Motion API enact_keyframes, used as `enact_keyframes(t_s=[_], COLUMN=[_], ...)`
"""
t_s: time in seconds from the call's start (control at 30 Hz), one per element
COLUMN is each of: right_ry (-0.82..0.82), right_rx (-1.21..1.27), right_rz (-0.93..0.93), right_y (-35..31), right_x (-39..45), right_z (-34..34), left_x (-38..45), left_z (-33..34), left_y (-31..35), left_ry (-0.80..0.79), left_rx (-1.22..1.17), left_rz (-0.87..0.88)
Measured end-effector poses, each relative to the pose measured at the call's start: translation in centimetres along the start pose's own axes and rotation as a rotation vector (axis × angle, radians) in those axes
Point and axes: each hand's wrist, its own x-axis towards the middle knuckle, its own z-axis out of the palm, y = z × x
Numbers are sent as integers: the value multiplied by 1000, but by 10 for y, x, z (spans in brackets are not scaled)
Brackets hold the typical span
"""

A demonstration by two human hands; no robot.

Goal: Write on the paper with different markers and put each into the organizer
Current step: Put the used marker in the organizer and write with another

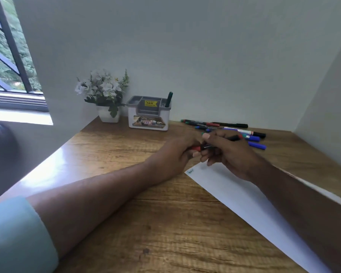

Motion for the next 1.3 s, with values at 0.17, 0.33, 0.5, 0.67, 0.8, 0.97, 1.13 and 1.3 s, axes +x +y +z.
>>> enact_keyframes(t_s=[0.17, 0.33, 0.5, 0.67, 0.8, 0.97, 1.13, 1.3], right_ry=[-129, -131, 11, 48, 25, 1, 16, 21], right_rx=[143, 338, 339, 249, 118, -43, -141, -160], right_rz=[137, 187, 81, 38, 63, 42, 4, -12], right_y=[6, 5, 11, 21, 25, 23, 24, 26], right_x=[2, 6, 7, 17, 14, 10, 7, 7], right_z=[-6, -19, -27, -24, -18, -14, -12, -11], left_x=[0, 2, 5, 8, 12, 17, 18, 18], left_z=[-2, -27, -36, -24, -20, -20, -19, -19], left_y=[-3, -22, -36, -31, -29, -28, -30, -33], left_ry=[-168, -241, -280, -358, -358, -401, -410, -423], left_rx=[-83, -119, -134, -18, 9, -34, -60, -73], left_rz=[-106, -304, -348, -303, -301, -313, -320, -299])
